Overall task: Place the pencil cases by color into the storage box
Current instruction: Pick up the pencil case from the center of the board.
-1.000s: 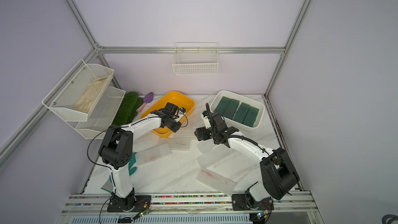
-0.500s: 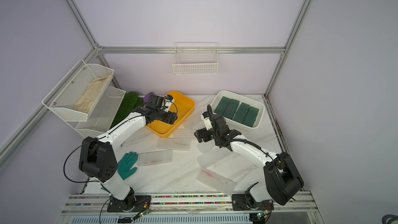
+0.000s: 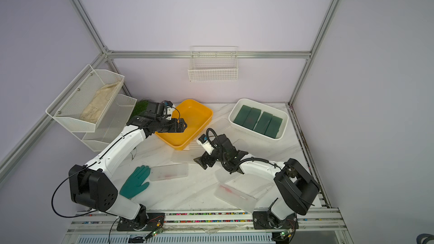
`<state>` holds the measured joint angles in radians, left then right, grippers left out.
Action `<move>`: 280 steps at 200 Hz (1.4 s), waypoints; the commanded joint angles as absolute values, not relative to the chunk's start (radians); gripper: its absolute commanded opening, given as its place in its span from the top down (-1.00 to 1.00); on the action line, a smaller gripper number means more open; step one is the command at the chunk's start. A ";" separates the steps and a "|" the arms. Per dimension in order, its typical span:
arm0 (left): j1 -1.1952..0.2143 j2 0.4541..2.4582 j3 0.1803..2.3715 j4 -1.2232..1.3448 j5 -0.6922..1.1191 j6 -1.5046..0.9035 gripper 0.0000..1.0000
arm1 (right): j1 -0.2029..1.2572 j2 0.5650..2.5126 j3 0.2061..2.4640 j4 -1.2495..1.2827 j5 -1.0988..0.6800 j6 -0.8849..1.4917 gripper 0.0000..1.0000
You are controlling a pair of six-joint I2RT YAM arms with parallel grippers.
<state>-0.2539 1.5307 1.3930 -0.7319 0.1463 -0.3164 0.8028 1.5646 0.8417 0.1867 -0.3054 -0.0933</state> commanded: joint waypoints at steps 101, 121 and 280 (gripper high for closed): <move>-0.145 1.467 1.377 -0.814 0.253 -0.419 -1.00 | 1.028 1.933 1.058 0.256 -0.322 -0.398 -0.89; -0.143 1.457 1.375 -0.814 0.254 -0.417 -1.00 | 1.028 1.973 1.099 0.229 -0.322 -0.425 -0.89; -0.134 1.442 1.384 -0.779 0.290 -0.397 -1.00 | 1.026 2.148 1.278 0.114 -0.347 -0.510 -0.86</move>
<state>-0.1440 1.4681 1.3930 -0.8085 0.2668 -0.4076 1.0233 2.1197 1.2461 0.1562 -0.3264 -0.4713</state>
